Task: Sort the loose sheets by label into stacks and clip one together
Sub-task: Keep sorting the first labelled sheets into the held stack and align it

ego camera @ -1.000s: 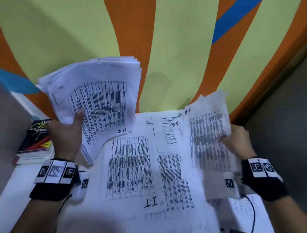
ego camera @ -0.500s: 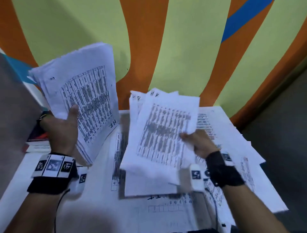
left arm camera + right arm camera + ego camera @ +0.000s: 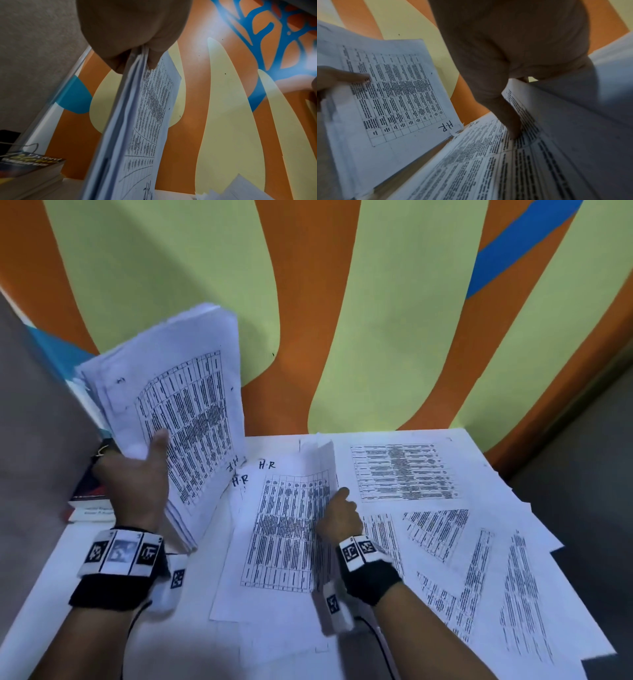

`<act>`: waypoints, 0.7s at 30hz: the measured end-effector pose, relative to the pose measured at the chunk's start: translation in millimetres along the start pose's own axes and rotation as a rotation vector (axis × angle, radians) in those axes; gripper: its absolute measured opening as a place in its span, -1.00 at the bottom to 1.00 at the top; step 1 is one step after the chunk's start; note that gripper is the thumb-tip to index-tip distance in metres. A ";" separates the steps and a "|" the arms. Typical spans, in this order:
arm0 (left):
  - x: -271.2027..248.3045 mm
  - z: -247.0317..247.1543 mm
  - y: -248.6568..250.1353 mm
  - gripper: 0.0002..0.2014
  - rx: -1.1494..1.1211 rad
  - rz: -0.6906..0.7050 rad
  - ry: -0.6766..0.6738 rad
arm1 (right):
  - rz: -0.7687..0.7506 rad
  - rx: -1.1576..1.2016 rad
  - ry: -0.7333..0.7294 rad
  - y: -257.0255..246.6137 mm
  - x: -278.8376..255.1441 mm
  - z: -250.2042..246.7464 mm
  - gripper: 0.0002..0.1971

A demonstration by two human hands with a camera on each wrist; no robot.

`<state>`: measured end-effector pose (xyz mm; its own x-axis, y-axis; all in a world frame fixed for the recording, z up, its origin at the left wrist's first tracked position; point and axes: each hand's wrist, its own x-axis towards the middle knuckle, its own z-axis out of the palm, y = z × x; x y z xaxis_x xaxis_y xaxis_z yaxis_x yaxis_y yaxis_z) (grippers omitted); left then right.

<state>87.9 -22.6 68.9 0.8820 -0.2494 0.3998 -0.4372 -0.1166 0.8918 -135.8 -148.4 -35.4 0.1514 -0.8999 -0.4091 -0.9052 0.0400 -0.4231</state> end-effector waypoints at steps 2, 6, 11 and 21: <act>-0.8 1.5 2.4 -0.39 -0.030 -0.008 0.001 | -0.005 0.063 -0.022 2.6 4.8 1.8 -0.41; 0.6 2.7 2.4 -0.39 -0.032 -0.033 -0.008 | -0.113 0.150 -0.024 9.3 1.2 -17.7 -0.82; 4.8 -3.8 0.5 -0.48 -0.063 -0.068 0.005 | -0.422 0.298 0.134 15.9 -19.8 -109.1 -0.81; -10.0 11.0 33.0 -0.78 -0.217 -0.076 -0.161 | -0.562 0.873 -0.210 -0.8 -11.4 -181.3 -0.49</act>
<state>62.7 -34.5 92.0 0.8641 -0.3994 0.3063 -0.3073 0.0635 0.9495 -208.8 -216.8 116.1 0.6005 -0.7965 -0.0704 -0.0973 0.0147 -0.9952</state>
